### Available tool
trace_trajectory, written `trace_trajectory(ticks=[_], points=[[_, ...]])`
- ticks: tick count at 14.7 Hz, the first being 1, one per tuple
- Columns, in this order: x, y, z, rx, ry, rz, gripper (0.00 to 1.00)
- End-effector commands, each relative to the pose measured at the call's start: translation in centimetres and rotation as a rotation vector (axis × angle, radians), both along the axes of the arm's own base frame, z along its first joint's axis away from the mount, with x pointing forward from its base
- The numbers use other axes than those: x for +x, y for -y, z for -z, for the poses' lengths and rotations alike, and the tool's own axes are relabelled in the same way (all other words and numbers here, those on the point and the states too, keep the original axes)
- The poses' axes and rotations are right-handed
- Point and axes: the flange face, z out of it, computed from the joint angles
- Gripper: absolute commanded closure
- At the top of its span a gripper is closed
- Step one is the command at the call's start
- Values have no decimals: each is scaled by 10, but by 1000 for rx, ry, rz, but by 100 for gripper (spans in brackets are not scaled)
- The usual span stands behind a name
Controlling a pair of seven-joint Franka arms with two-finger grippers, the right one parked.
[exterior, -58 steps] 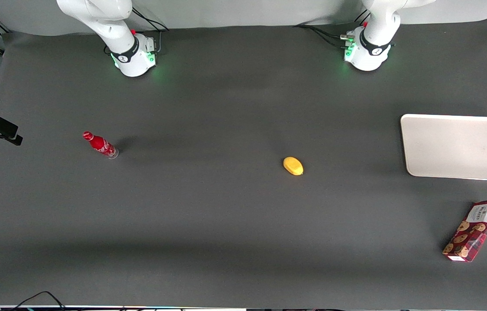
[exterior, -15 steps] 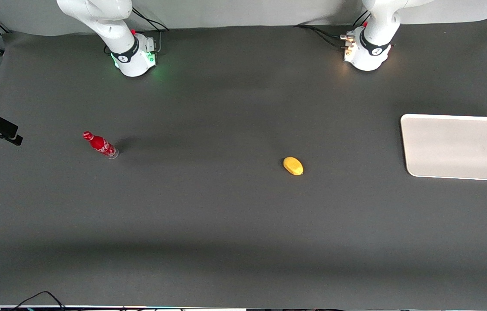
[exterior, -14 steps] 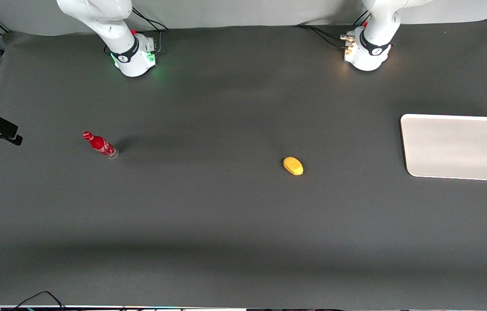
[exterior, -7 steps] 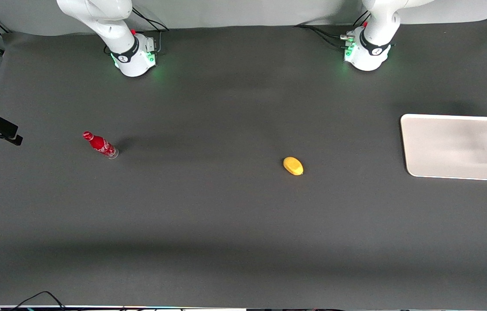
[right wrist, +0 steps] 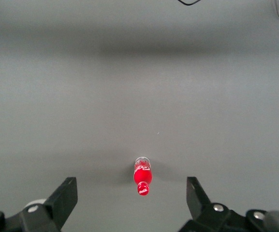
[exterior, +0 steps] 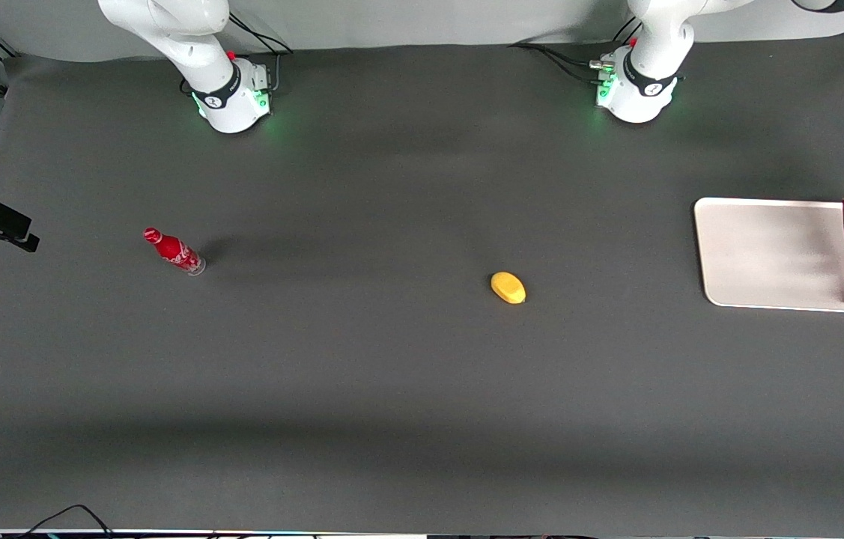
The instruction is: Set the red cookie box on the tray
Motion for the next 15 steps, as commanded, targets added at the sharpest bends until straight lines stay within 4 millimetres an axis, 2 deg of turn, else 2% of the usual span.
trace_trajectory(ticks=[1, 2, 3, 5, 6, 7, 8, 10, 11, 13, 15], points=[[7, -23, -1, 17, 22, 46, 100], [7, -24, 2, 18, 17, 50, 45], [9, -24, 1, 20, 17, 55, 0], [11, -24, -4, 18, 23, 54, 0], [17, -24, -13, 16, 33, 58, 0], [24, -21, -24, 14, 47, 63, 0], [33, -19, -47, -11, 61, 64, 0], [50, -20, -102, -77, 45, 56, 0], [62, -15, -135, -106, 24, 40, 0], [80, -5, -216, -92, -19, 38, 0], [89, 18, -290, -105, -15, 31, 0]])
